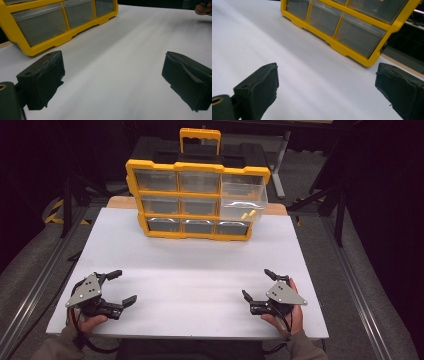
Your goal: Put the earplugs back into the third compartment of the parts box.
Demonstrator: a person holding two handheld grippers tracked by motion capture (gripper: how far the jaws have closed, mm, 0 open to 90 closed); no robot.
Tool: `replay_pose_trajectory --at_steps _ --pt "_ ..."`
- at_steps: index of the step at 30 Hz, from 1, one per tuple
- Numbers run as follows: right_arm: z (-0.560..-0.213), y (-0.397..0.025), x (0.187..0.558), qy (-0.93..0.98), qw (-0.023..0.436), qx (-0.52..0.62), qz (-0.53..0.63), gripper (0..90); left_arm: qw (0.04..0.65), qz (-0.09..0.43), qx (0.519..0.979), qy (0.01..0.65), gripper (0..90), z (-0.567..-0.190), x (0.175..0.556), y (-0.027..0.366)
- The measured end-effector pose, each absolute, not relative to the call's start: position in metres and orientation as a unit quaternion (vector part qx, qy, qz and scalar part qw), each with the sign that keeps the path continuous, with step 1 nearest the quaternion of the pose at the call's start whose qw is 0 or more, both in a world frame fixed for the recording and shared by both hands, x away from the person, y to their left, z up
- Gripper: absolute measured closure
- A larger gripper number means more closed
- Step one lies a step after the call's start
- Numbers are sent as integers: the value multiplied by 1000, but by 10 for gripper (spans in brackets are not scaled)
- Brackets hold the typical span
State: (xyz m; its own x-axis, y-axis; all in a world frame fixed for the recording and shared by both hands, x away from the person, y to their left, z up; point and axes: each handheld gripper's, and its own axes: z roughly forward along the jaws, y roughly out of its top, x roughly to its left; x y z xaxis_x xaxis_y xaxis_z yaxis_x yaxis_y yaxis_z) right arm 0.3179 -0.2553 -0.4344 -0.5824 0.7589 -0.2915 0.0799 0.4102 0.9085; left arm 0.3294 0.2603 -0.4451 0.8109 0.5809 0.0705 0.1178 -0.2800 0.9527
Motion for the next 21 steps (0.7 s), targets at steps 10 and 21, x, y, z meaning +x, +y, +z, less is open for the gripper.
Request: replay_pose_trajectory --at_steps 10,21 --pt "-443 -261 315 762 346 279 471 63 551 216 774 227 39 -445 329 257" --pt "-441 -255 314 759 352 272 475 60 550 222 771 231 15 -445 327 260"
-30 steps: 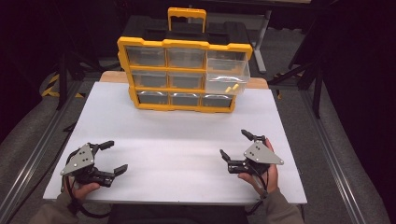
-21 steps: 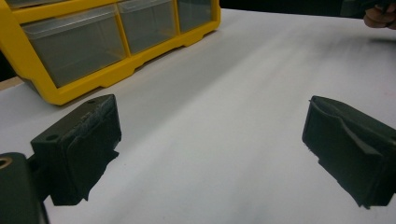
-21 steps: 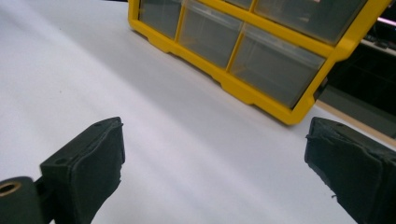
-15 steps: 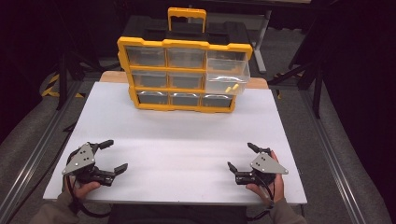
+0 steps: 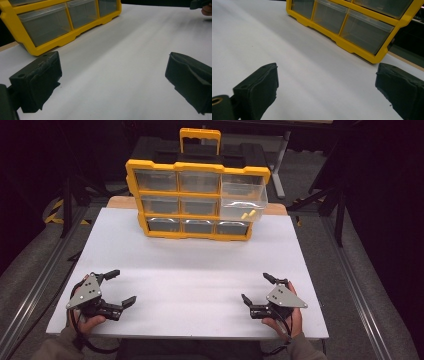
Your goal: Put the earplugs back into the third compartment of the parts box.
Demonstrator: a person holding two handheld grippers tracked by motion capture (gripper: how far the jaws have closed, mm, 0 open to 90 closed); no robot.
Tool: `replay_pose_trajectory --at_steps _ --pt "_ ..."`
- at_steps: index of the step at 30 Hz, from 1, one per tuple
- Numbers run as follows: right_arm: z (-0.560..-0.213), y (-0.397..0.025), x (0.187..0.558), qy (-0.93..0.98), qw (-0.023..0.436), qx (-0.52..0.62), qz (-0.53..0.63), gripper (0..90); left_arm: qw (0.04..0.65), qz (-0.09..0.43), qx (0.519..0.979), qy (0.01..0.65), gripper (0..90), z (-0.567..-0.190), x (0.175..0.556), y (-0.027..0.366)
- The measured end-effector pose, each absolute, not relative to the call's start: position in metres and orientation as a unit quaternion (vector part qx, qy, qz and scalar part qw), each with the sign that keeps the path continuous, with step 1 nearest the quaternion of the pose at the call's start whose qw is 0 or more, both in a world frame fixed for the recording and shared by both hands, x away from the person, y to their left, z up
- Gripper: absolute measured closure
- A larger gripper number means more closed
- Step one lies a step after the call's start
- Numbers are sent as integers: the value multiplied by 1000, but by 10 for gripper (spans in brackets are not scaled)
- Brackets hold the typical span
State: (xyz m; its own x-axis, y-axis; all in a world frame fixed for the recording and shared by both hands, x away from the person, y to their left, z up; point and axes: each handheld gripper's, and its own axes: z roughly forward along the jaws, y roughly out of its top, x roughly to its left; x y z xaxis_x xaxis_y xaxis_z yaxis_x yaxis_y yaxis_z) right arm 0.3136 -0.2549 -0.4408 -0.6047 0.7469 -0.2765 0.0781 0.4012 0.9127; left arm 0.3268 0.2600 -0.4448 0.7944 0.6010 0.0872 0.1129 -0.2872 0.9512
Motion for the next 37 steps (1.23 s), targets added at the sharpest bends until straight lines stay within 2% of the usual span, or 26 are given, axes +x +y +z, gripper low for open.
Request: replay_pose_trajectory --at_steps 17,37 --pt "-436 -258 312 751 359 272 483 61 549 223 771 233 18 -445 327 259" --pt "-439 -261 314 752 346 282 485 68 547 221 771 240 20 -447 332 259"
